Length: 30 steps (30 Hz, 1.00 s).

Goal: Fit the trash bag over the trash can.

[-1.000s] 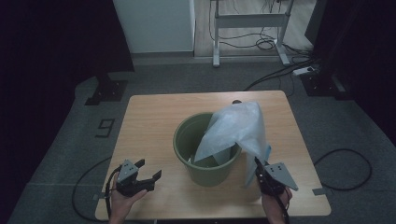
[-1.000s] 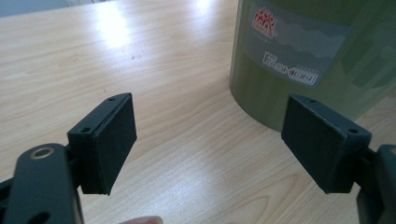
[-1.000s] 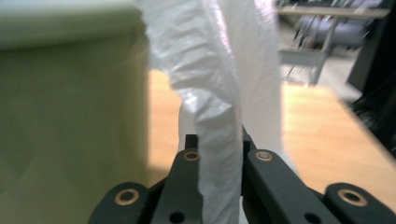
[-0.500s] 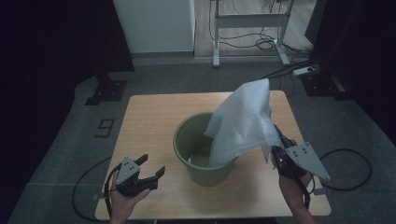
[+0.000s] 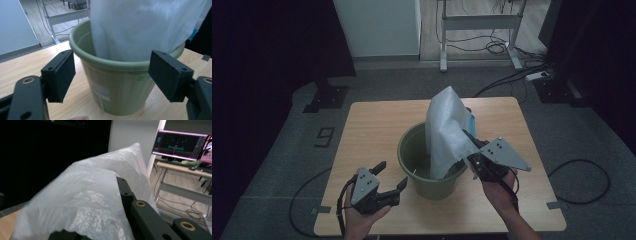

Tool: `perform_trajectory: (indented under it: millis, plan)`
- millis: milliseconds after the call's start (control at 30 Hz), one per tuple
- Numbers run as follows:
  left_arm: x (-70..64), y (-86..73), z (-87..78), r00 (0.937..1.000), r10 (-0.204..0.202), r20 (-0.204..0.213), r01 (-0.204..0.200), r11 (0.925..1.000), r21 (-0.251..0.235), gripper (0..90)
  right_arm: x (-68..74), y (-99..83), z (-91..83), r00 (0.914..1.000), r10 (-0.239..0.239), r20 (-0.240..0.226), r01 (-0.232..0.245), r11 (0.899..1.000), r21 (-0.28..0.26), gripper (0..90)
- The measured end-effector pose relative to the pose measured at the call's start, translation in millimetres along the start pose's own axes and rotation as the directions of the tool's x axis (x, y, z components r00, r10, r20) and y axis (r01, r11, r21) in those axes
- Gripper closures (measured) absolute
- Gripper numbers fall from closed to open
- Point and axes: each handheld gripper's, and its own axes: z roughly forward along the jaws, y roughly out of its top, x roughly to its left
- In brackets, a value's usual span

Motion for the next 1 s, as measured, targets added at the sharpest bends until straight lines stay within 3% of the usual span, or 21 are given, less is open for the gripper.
perform_trajectory:
  millis: [233,433,700,1000]
  plan:
    - [-13.0,0.2,10.6,0.9999,0.005,0.009,-0.005,0.9999,0.012,18.6,1.7,-3.9,6.5,0.9999,0.016,-0.004,-0.016,0.999,0.046,88.8]
    - [-17.7,2.9,15.1,0.9998,-0.015,0.008,0.015,0.9999,-0.001,18.0,3.0,-2.4,11.3,0.9996,0.026,0.007,-0.027,0.997,0.073,88.7]
    - [-11.9,2.5,18.1,0.995,-0.097,-0.026,0.095,0.993,-0.07,18.2,13.1,4.0,22.3,0.9995,0.03,0.005,-0.031,0.995,0.096,88.4]
    - [-22.4,15.5,28.2,0.9976,-0.068,0.006,0.069,0.9952,-0.07,15.8,17.4,9.5,33.9,0.9987,0.045,0.026,-0.048,0.993,0.107,88.1]
